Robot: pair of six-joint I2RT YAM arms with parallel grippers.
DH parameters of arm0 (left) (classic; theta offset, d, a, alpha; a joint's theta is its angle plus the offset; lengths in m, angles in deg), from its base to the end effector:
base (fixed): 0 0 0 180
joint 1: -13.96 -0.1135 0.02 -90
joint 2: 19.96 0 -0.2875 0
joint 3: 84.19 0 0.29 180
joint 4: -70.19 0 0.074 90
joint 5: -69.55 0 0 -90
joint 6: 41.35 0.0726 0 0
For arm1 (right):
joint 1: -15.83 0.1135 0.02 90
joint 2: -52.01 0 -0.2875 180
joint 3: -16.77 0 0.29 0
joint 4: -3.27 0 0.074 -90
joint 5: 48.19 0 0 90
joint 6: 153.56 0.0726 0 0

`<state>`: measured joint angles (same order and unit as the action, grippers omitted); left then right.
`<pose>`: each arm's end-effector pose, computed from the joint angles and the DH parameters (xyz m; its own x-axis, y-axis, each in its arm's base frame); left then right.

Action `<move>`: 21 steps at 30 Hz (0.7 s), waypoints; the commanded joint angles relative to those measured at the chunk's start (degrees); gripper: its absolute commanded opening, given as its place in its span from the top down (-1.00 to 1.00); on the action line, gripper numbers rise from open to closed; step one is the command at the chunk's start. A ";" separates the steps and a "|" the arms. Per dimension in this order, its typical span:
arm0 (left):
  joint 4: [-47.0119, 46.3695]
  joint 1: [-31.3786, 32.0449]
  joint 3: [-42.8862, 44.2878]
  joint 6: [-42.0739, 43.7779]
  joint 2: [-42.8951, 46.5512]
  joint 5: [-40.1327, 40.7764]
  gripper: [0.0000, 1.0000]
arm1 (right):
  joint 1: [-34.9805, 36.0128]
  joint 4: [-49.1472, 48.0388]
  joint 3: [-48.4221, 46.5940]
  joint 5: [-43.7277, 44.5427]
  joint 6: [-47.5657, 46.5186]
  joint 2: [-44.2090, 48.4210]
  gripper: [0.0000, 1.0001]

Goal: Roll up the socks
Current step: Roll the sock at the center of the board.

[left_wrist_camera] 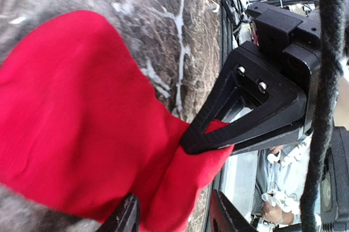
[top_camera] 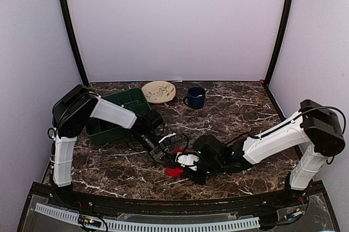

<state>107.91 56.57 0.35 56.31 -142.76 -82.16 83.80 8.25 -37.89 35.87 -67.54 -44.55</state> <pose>0.2730 -0.3380 0.0704 -0.6440 0.6782 -0.3540 0.5688 0.1150 -0.8144 0.1313 0.3445 0.0987 -0.2073 -0.6963 -0.6871 -0.9653 0.2598 0.0279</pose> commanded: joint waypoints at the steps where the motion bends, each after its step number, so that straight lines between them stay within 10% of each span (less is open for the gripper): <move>1: -1.21 -2.12 -2.12 -1.08 0.42 11.74 0.07 | 0.84 -0.10 -0.22 -0.79 0.56 -0.92 0.97; 21: -0.60 -3.12 -6.14 -0.77 5.34 8.39 0.18 | -0.98 -1.14 -0.92 -3.01 3.84 -1.56 0.97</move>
<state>106.18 54.10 -3.54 55.62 -139.35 -79.26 83.45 7.74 -38.27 35.07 -64.99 -45.62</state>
